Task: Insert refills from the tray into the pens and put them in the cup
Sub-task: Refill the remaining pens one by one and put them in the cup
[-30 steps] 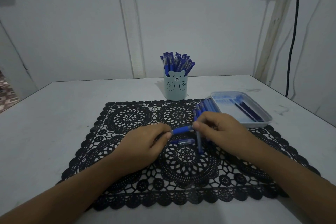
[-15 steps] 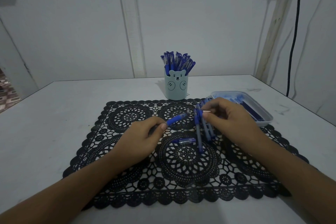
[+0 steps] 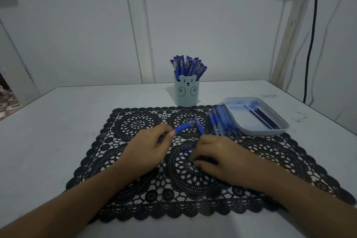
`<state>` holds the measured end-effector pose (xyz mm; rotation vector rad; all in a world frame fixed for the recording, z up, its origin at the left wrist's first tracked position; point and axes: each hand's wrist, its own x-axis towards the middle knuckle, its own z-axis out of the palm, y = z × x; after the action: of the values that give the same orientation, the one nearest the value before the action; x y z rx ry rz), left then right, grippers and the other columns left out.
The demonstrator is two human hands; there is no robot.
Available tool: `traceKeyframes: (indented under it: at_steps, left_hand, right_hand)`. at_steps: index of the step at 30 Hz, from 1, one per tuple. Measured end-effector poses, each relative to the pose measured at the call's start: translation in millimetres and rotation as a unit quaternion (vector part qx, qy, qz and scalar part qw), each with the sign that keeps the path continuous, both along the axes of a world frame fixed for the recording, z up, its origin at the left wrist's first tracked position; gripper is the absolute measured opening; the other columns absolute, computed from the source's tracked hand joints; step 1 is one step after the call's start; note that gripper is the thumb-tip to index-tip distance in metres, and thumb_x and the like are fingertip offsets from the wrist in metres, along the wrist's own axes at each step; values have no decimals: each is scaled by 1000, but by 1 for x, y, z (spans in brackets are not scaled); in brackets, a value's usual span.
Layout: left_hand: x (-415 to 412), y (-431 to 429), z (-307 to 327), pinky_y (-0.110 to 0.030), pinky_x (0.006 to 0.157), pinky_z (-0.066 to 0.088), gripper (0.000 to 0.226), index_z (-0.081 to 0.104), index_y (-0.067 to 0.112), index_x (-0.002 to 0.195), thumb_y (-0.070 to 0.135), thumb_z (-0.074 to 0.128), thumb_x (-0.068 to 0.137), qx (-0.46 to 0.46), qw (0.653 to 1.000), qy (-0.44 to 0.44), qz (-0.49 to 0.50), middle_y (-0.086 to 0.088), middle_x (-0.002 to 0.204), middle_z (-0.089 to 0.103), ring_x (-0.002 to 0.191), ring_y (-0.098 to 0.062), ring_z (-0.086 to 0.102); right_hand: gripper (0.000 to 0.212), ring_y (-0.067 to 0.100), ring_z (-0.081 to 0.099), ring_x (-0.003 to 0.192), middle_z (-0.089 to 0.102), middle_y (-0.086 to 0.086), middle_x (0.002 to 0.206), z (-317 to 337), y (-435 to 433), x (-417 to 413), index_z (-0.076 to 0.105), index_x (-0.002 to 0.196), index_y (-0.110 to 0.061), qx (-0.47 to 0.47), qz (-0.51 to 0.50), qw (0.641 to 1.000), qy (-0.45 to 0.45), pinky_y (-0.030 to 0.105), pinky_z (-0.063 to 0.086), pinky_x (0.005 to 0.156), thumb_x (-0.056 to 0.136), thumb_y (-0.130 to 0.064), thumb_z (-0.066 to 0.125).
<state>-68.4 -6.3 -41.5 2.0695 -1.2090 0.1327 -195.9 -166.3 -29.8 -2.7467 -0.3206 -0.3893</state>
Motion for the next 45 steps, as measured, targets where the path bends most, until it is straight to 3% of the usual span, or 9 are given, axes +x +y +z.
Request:
traceKeyframes:
  at_steps: [7, 12, 22, 24, 28, 31, 34, 39, 45]
  left_hand:
    - [-1, 0, 1, -27, 49, 36, 14, 51, 36, 84, 27, 46, 93, 5, 1000, -16, -14, 0, 65, 59, 58, -16, 49]
    - [-3, 1, 1, -17, 48, 33, 12, 52, 34, 87, 37, 41, 92, 26, 998, -36, -41, 10, 59, 52, 53, -5, 47]
    - [-3, 1, -1, -16, 51, 35, 15, 51, 38, 89, 42, 37, 87, 42, 996, -58, -45, 11, 61, 53, 59, -5, 49]
    - [-1, 1, -1, -17, 48, 34, 13, 52, 39, 87, 39, 40, 91, 28, 999, -35, -29, 8, 61, 55, 55, -6, 49]
    - [1, 0, -1, -23, 48, 36, 12, 56, 32, 88, 30, 46, 92, 15, 1000, -5, 5, 1, 66, 60, 55, -11, 50]
    - [2, -1, -1, -24, 50, 36, 13, 58, 28, 88, 28, 47, 92, 5, 1000, -4, 28, -1, 63, 59, 55, -10, 49]
    - [3, 0, -1, -22, 48, 34, 13, 58, 28, 88, 29, 46, 92, 13, 999, -1, 37, 1, 62, 58, 52, -7, 47]
    - [1, 0, 0, -21, 49, 35, 12, 58, 29, 89, 30, 46, 92, 20, 999, -4, 34, 3, 62, 57, 52, -5, 46]
    - [1, 0, -1, -20, 48, 34, 11, 56, 33, 88, 31, 46, 92, 29, 999, -9, 30, 3, 62, 57, 52, -6, 46]
  right_hand:
    - [14, 0, 54, 78, 61, -12, 83, 6, -6, 1, 63, 97, -29, 116, -52, 992, -23, 14, 46, 69, 84, -32, 59]
    - [8, -5, 55, 73, 62, -11, 76, 12, -9, 3, 56, 89, -36, 298, -151, 936, -109, 8, 42, 65, 84, -31, 59]
    - [14, -3, 51, 51, 61, -10, 60, 20, -19, 2, 64, 76, -28, 321, -153, 934, -28, 8, 41, 51, 84, -17, 62]
    - [13, -2, 52, 53, 61, -9, 61, 22, -32, 2, 65, 75, -26, 353, -182, 916, -51, 10, 43, 54, 85, -18, 61]
    - [13, 11, 51, 62, 58, -2, 66, 25, -60, 4, 62, 76, -19, 459, -270, 833, -151, 21, 46, 60, 87, -13, 59]
    - [4, 9, 53, 71, 59, -5, 75, 24, -72, -1, 60, 84, -17, 347, -351, 830, -257, 14, 44, 69, 87, -16, 58]
    - [4, 6, 51, 71, 56, -5, 76, 16, -68, -1, 59, 83, -13, 205, -360, 859, -301, 0, 36, 62, 86, -11, 58]
    - [10, 19, 47, 68, 52, 5, 76, -4, -64, 12, 50, 77, -9, 12, -348, 915, -205, 23, 34, 60, 86, -7, 56]
    - [19, 22, 54, 84, 57, 1, 88, -8, -55, 13, 57, 89, -13, -144, -351, 919, -107, 34, 39, 73, 90, -30, 48]
